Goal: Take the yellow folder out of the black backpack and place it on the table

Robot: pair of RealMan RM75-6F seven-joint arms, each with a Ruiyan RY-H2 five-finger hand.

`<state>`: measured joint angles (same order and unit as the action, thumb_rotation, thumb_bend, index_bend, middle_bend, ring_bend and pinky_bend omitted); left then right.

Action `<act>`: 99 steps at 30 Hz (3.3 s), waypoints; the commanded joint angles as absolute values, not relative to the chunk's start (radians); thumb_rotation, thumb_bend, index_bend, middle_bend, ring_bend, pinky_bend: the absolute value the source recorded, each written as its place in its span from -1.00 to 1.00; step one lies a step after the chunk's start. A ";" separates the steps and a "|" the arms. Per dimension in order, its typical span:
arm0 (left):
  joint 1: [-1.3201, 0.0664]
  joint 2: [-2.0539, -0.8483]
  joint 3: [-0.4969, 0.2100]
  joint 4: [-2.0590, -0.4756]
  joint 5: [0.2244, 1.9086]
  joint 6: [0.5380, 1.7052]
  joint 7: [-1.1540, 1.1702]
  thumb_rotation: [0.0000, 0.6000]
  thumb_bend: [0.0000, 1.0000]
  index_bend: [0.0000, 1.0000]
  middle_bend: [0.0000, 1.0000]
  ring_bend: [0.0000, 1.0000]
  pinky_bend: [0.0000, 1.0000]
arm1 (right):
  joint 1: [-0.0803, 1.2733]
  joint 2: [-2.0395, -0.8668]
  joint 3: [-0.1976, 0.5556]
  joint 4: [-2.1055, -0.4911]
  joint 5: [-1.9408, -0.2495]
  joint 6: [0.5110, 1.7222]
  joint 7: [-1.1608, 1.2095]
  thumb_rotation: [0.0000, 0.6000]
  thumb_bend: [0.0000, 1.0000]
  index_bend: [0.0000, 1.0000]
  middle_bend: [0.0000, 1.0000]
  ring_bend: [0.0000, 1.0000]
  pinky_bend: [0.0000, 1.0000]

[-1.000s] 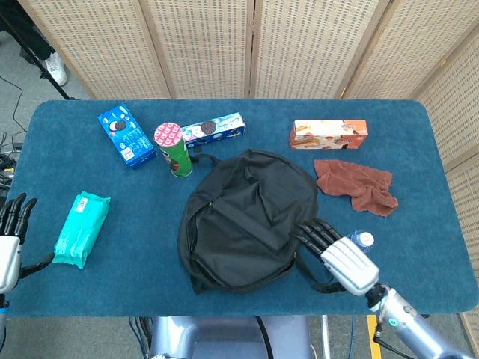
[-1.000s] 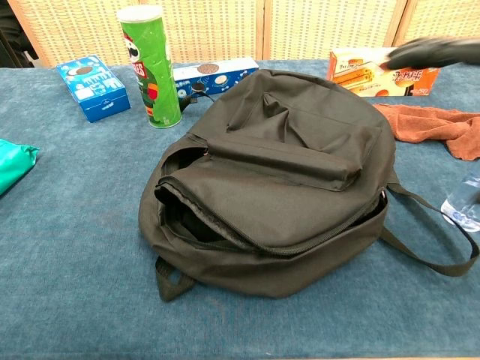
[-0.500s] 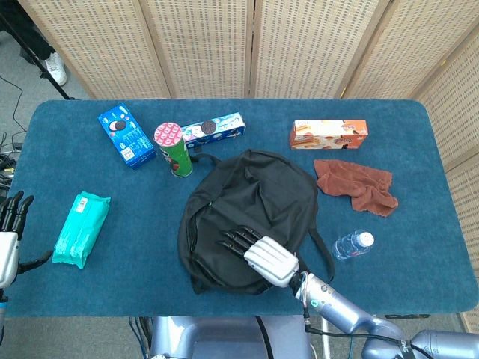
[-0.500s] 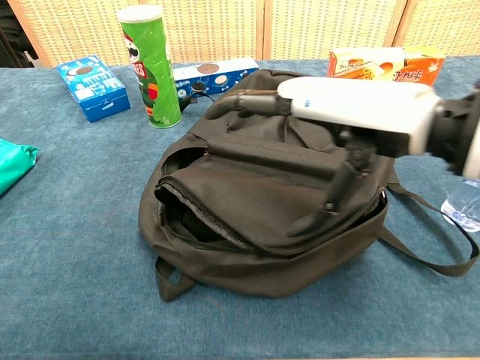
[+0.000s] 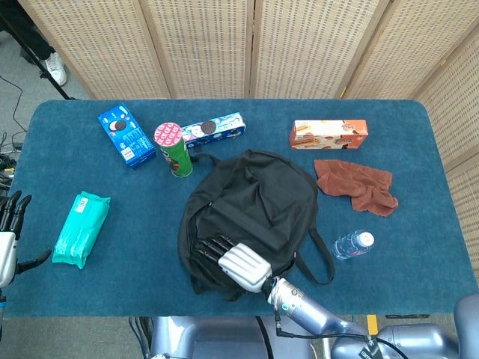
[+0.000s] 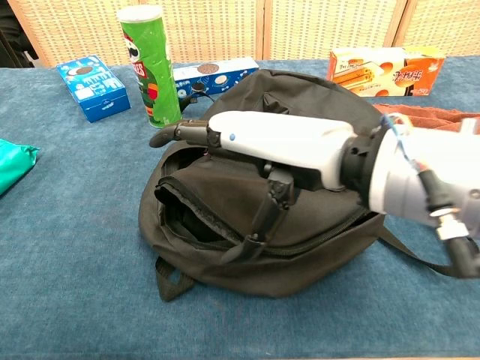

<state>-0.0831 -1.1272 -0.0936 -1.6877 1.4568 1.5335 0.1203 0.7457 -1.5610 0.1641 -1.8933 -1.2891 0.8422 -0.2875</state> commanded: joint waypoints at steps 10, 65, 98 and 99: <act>-0.083 -1.124 -0.097 -1.686 1.449 1.535 0.111 1.00 -1.00 -1.00 -1.00 -1.00 -1.00 | 0.763 -1.648 0.170 -1.798 -1.227 0.937 -0.379 1.00 -1.00 -0.99 -1.00 -1.00 -1.00; -0.408 -1.375 -0.016 -1.374 1.881 1.370 -0.063 1.00 -1.00 -1.00 -1.00 -1.00 -1.00 | 0.901 -1.610 0.435 -1.661 -1.014 1.014 -0.628 1.00 0.09 0.29 0.39 0.34 0.32; -0.652 -1.613 -0.007 -1.304 1.898 1.180 -0.088 1.00 -1.00 -0.99 -1.00 -1.00 -1.00 | 0.987 -1.519 0.426 -1.733 -0.884 1.006 -0.606 1.00 0.09 0.29 0.39 0.34 0.32; -0.661 -1.621 -0.013 -1.301 1.890 1.165 -0.082 1.00 -1.00 -0.99 -1.00 -1.00 -1.00 | 0.988 -1.516 0.426 -1.739 -0.882 1.005 -0.604 1.00 0.09 0.29 0.39 0.34 0.32</act>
<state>-0.6433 -1.6054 -0.0015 -1.3079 1.9022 1.1864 -0.0943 0.9862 -1.5196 0.4255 -1.7342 -0.8846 1.0067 -0.6067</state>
